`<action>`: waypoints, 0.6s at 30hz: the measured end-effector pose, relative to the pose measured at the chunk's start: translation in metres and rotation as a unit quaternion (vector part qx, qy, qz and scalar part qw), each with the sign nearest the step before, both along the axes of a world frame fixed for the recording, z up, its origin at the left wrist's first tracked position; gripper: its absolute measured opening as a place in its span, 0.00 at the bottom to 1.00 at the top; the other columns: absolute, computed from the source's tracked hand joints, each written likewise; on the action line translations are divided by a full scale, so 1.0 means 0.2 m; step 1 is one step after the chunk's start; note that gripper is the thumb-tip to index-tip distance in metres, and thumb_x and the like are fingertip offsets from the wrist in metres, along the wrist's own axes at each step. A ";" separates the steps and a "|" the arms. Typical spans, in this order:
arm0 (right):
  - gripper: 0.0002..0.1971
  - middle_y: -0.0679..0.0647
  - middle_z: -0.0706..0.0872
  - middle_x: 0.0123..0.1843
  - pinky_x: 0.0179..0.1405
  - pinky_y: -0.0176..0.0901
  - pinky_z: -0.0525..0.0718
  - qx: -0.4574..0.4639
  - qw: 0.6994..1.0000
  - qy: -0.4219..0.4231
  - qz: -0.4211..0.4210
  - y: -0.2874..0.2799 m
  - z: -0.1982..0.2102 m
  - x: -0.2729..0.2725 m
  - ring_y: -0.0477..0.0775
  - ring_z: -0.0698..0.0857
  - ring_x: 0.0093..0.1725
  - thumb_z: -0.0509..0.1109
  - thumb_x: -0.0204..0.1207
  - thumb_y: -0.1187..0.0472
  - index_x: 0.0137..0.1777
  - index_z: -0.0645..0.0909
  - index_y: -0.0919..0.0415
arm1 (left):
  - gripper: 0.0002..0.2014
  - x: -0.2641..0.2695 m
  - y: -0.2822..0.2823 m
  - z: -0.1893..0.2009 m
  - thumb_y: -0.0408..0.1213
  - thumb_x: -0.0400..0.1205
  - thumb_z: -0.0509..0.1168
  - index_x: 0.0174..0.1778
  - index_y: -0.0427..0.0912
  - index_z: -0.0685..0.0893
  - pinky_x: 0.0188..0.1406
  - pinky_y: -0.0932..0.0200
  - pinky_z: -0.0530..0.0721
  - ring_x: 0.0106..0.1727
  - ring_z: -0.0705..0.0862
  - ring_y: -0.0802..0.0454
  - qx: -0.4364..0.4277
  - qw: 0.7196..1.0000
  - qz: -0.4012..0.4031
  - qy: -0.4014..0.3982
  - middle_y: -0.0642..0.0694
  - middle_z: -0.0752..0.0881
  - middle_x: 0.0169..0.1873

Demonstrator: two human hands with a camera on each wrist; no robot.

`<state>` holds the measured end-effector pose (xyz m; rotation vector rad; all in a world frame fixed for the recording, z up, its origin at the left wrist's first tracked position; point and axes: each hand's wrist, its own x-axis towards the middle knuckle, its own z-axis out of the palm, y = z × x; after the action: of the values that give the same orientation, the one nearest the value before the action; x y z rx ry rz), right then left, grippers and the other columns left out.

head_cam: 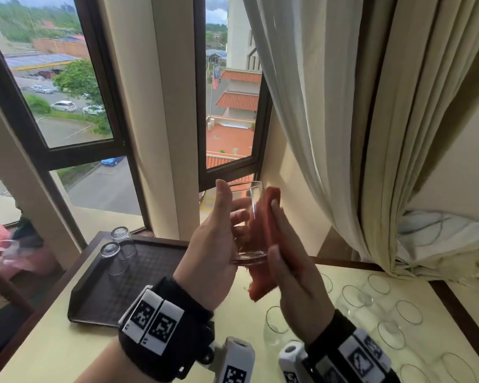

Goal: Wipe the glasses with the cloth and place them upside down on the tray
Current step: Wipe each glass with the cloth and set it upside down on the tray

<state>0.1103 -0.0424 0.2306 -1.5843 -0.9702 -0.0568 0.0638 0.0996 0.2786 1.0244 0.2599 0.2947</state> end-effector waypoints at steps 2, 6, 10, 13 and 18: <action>0.29 0.55 0.75 0.85 0.39 0.75 0.91 0.036 0.999 0.007 -0.005 0.04 0.09 0.03 0.68 0.90 0.59 0.58 0.93 0.54 0.92 0.60 0.38 | 0.43 0.01 -0.03 0.01 0.76 0.81 0.61 0.69 0.36 0.87 0.43 0.43 0.89 0.49 0.87 0.38 0.003 1.000 0.000 -0.008 0.34 0.87 0.49; 0.29 0.56 0.57 0.95 0.87 0.76 0.64 -0.023 0.988 -0.150 -0.019 0.06 0.13 0.02 0.63 0.56 0.94 0.58 0.91 0.59 0.91 0.62 0.62 | 0.44 0.04 -0.01 0.02 0.77 0.80 0.63 0.72 0.39 0.88 0.81 0.24 0.76 0.67 0.84 0.35 -0.001 1.000 0.027 -0.015 0.27 0.87 0.66; 0.28 0.57 0.57 0.94 0.89 0.72 0.61 -0.090 0.978 -0.187 -0.010 0.00 -0.03 -0.05 0.64 0.53 0.94 0.57 0.92 0.55 0.90 0.64 0.63 | 0.39 0.03 0.06 0.01 0.72 0.82 0.57 0.72 0.41 0.86 0.69 0.41 0.86 0.64 0.91 0.43 0.015 0.999 0.043 0.006 0.40 0.91 0.64; 0.29 0.50 0.60 0.94 0.87 0.74 0.65 -0.077 0.989 -0.127 -0.014 -0.03 -0.12 -0.02 0.63 0.59 0.93 0.58 0.92 0.56 0.92 0.61 0.54 | 0.40 0.03 0.06 -0.01 0.73 0.76 0.58 0.67 0.42 0.88 0.53 0.49 0.85 0.51 0.82 0.49 0.025 0.998 0.061 0.009 0.42 0.83 0.55; 0.26 0.46 0.74 0.87 0.58 0.78 0.88 0.014 0.999 0.040 -0.013 0.07 0.07 0.06 0.61 0.84 0.76 0.59 0.92 0.51 0.88 0.65 0.32 | 0.44 0.03 -0.02 -0.04 0.78 0.79 0.61 0.68 0.37 0.88 0.58 0.34 0.91 0.53 0.90 0.34 0.000 0.999 0.032 0.012 0.32 0.91 0.52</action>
<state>0.1220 -0.0291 0.2444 -1.5629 -0.8824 -0.0249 0.0697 0.0962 0.2698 1.0221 0.3135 0.3404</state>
